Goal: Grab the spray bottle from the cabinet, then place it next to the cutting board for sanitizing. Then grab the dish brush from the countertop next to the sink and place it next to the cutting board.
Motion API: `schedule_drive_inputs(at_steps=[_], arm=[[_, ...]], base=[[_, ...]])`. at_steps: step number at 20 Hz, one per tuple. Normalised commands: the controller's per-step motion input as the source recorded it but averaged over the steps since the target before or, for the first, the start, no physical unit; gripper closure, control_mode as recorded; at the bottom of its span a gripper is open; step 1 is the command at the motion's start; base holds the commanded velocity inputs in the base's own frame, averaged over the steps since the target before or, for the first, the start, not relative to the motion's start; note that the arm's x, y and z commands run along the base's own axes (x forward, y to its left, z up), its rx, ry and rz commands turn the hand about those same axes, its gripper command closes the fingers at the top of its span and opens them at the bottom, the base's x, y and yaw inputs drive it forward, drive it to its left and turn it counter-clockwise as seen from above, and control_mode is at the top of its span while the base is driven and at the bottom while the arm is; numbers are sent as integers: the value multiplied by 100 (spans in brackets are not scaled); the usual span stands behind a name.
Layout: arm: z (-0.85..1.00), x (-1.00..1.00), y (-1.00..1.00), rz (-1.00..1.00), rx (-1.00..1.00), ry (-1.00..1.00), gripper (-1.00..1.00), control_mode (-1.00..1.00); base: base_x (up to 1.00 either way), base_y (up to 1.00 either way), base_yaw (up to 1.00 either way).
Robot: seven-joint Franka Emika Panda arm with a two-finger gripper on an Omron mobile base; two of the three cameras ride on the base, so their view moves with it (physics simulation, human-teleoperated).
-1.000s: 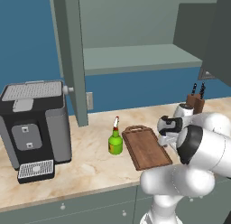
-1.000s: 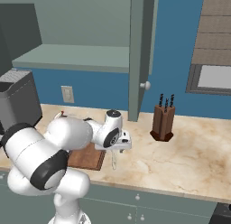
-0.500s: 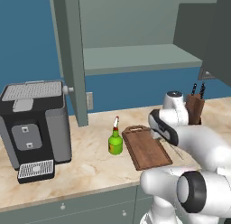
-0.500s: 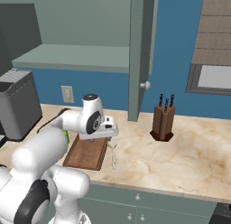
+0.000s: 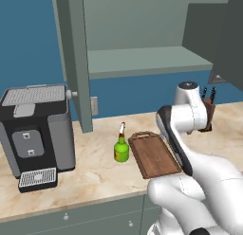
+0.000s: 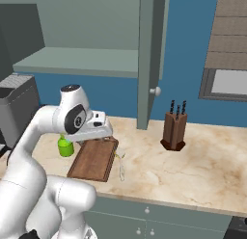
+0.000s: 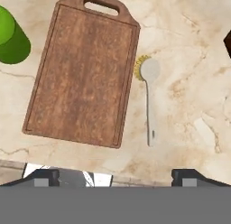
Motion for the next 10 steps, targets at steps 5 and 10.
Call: schedule_drive_inputs(at_steps=[5, 10], arm=[[100, -92, 15, 0, 0, -8, -100, -100], [100, -97, 2, 0, 3, -12, -100, -100]], base=[[0, 0, 0], [0, 0, 0]])
